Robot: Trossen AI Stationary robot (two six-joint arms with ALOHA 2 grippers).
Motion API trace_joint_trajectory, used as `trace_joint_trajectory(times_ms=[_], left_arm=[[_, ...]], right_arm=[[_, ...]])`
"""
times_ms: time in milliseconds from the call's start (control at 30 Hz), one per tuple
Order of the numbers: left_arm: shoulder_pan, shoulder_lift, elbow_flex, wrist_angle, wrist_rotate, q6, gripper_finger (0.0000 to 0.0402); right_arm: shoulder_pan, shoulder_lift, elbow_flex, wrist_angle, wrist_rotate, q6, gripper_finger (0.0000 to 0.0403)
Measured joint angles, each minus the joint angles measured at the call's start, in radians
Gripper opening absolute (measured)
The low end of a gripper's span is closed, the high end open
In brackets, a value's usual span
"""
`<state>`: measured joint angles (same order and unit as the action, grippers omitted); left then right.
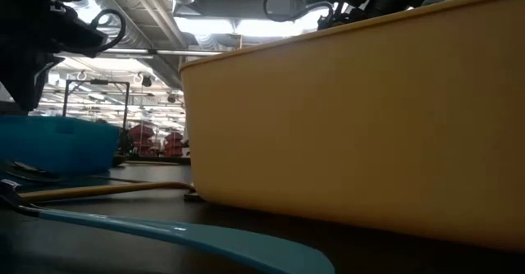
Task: Sort silverware by color (type)
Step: Put the blue spoon into the blue bin, then put the orange spoon into the gray bin
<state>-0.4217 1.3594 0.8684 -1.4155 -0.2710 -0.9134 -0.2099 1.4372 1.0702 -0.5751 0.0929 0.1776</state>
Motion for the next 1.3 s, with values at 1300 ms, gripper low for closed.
trace_joint_trajectory(times_ms=[1300], left_arm=[[-0.271,0.032,0.221,0.312,0.312,-1.148,0.0063]], right_arm=[[0.0,0.0,0.0,0.002,0.0,0.0,0.0072]])
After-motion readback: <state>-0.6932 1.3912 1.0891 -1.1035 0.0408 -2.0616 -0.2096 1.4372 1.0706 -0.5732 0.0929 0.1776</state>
